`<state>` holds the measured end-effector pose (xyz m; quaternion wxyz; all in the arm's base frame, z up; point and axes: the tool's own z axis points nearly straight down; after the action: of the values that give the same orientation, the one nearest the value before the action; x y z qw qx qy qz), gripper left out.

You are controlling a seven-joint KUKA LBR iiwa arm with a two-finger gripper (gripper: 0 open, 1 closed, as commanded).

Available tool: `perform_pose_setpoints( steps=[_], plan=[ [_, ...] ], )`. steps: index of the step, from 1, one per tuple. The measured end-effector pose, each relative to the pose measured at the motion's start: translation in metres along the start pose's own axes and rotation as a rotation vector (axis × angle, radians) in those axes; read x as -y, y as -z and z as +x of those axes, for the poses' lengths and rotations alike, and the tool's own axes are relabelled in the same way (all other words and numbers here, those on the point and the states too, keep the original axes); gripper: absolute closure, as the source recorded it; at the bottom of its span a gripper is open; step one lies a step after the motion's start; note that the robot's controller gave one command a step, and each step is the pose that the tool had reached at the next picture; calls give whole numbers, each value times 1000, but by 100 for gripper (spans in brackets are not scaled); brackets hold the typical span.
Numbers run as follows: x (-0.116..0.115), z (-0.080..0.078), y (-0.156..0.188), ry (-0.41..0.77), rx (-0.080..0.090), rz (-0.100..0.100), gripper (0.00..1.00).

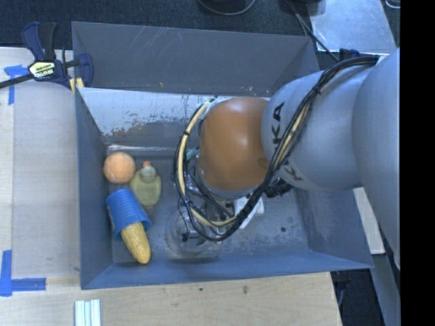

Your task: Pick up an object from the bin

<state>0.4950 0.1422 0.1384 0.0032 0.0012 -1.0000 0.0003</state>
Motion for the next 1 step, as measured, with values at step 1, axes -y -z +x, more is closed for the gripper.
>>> perform_pose_setpoints(
  steps=[1],
  plan=[
    [1, -2, 4, -3, 8, -2, 0]
  ],
)
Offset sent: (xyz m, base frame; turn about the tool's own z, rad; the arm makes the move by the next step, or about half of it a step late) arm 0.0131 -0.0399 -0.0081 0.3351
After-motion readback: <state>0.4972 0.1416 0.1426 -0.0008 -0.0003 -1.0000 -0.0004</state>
